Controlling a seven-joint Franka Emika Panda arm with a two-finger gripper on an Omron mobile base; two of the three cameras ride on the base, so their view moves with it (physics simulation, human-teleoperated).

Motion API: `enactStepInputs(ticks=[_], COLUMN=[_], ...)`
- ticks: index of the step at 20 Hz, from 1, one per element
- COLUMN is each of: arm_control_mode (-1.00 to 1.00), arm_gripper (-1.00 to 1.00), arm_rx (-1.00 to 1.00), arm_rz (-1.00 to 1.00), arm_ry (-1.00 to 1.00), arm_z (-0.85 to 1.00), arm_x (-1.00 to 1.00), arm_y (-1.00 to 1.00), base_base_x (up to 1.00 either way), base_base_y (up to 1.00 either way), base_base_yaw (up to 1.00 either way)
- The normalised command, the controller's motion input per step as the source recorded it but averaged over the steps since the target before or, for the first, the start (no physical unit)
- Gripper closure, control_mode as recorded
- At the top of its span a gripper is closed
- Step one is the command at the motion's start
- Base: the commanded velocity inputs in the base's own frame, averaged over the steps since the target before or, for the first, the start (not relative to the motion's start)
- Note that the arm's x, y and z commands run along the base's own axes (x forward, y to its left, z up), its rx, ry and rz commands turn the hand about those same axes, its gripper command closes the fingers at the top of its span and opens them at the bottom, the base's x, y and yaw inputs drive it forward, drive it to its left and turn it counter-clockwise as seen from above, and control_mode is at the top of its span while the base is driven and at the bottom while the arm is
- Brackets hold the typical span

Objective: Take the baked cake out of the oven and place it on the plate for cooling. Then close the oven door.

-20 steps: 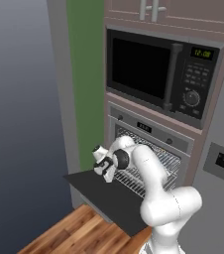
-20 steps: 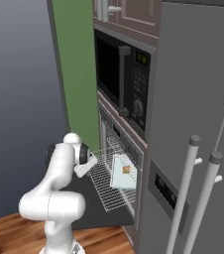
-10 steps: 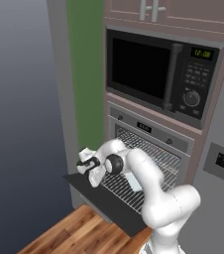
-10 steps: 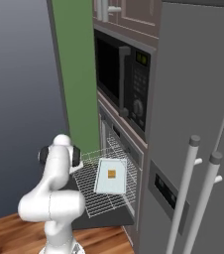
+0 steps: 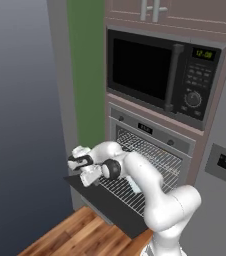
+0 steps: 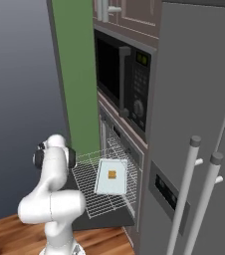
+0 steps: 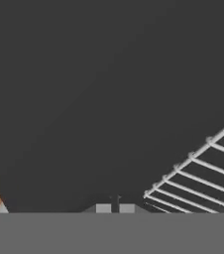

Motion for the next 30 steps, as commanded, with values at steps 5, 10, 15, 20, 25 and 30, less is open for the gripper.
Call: enactStepInputs(ticks=[5,10,15,20,25,30], arm_control_mode=[-1.00,-1.00,-1.00,-1.00,-1.00,-1.00], arm_gripper=[-1.00,-1.00,-1.00,-1.00,-1.00,-1.00], arm_rx=[0.06,0.00,0.02,0.13,0.08,0.00], arm_rz=[-0.14,-0.07,0.00,0.00,0.00,-0.02], arm_ry=[-0.44,-0.52,-0.52,-0.40,-0.22,-0.01], arm_z=[0.98,0.31,0.27,0.52,0.53,0.16], arm_x=[-0.83,-0.25,-0.53,-0.80,-0.10,0.24], arm_y=[-0.23,-0.53,-0.78,-0.96,-0.41,-0.02], base_base_x=[0.00,0.00,0.00,0.00,0.00,0.00], base_base_y=[0.00,0.00,0.00,0.00,0.00,0.00], base_base_yaw=[0.00,0.00,0.00,0.00,0.00,0.00])
